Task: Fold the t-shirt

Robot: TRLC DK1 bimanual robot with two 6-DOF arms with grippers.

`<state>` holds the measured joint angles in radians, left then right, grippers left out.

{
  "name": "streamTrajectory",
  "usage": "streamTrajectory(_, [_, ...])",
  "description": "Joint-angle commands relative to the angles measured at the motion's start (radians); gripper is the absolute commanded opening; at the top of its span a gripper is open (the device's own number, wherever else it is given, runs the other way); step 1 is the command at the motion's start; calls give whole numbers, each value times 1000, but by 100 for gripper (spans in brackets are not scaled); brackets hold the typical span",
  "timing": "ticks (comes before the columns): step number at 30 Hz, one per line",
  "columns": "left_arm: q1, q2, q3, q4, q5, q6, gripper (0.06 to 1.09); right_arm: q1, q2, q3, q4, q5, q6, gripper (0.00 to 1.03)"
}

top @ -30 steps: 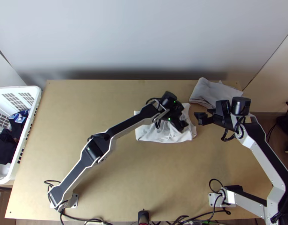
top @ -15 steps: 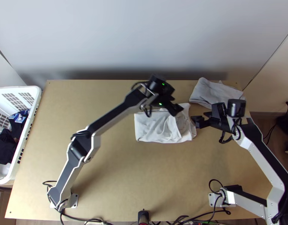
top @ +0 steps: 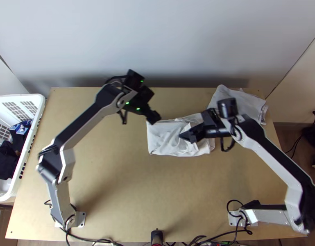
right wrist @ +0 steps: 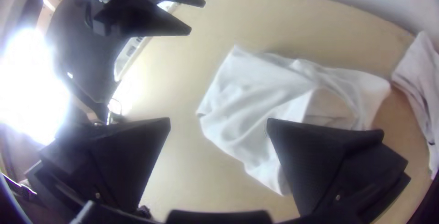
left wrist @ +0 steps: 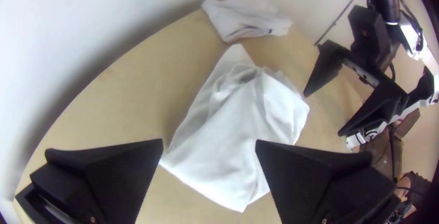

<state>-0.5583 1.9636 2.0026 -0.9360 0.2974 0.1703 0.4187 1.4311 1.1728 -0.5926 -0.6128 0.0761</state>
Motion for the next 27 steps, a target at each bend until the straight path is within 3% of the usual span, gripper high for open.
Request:
streamTrajectory(1, [41, -178, -205, 11, -76, 15, 104, 69, 206, 128, -29, -191, 71, 98])
streamTrajectory(6, [58, -224, -249, 19, -89, 1, 104, 22, 394, 139, -13, -269, 57, 98])
streamTrajectory(11, [77, -255, -251, 17, -104, 21, 104, -103, 523, 114, 19, -268, -44, 98])
streamTrajectory(16, [104, -269, -271, 12, -104, 38, 104, -235, 604, 157, 43, -228, -44, 98])
streamTrajectory(20, [104, -272, -277, 12, -104, 40, 104, -261, 594, 149, 43, -120, -65, 98])
streamTrajectory(27, [95, -273, -275, 14, -104, 41, 104, -304, 546, 87, 42, -70, -65, 98])
